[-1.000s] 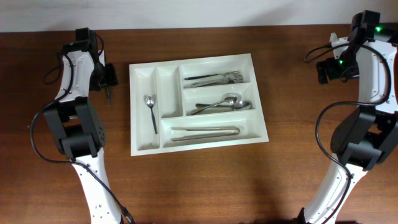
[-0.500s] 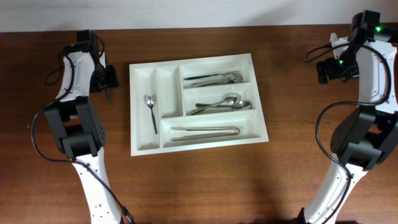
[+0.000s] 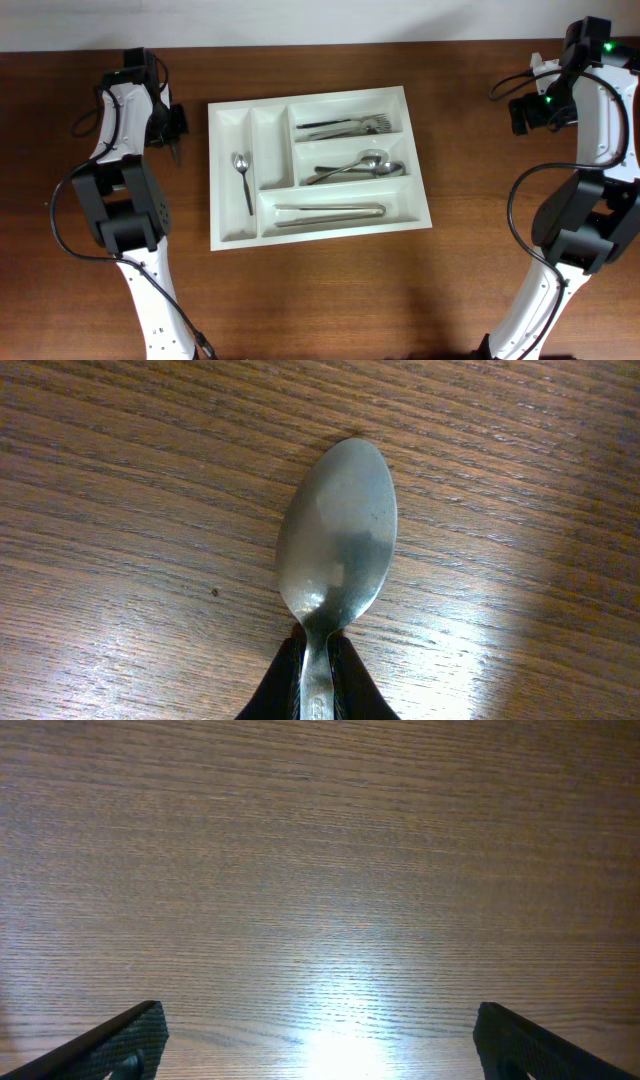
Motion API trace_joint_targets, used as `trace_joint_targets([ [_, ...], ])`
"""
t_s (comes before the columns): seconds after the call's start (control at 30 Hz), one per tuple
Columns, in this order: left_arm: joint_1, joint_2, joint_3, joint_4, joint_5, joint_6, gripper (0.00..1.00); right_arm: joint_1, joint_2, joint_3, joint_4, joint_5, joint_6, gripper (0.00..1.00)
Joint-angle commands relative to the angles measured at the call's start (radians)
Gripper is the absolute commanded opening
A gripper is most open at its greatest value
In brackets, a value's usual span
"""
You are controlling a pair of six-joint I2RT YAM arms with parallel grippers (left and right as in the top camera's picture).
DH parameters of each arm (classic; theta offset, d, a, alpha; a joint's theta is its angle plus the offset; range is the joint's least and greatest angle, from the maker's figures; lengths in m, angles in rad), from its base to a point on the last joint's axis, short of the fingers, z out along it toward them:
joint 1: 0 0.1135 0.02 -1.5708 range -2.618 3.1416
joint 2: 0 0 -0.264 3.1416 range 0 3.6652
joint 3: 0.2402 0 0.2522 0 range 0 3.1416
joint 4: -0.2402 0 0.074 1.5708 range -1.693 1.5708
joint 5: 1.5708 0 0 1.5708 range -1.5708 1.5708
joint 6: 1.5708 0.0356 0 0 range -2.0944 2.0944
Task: Pack container
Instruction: 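Carry the spoon into the left compartment and release it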
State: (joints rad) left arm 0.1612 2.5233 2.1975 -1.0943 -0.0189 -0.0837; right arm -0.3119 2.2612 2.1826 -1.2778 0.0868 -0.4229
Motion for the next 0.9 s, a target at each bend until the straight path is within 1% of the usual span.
trace_joint_targets([
  [0.0,0.005,0.044,0.001,0.002,0.004,-0.002,0.05,-0.003,-0.031,0.008,0.002,-0.008,0.001,0.99],
  [0.07,0.005,0.044,0.006,0.001,0.004,-0.002,0.02,-0.003,-0.031,0.008,0.002,-0.008,0.001,0.99],
  [0.2,0.005,0.044,0.046,-0.029,0.004,-0.002,0.02,-0.003,-0.031,0.008,0.002,-0.008,0.001,0.99],
  [0.47,0.005,0.044,0.241,-0.173,0.005,-0.002,0.02,-0.003,-0.031,0.008,0.002,-0.008,0.001,0.99],
  [0.57,0.005,0.044,0.330,-0.253,0.047,-0.002,0.02,-0.003,-0.031,0.008,0.002,-0.008,0.001,0.99],
  [0.7,0.005,0.044,0.438,-0.365,0.138,-0.002,0.02,-0.003,-0.031,0.008,0.002,-0.008,0.001,0.99],
  [0.87,0.005,0.044,0.508,-0.495,0.204,0.006,0.02,-0.003,-0.031,0.008,0.002,-0.008,0.001,0.99],
])
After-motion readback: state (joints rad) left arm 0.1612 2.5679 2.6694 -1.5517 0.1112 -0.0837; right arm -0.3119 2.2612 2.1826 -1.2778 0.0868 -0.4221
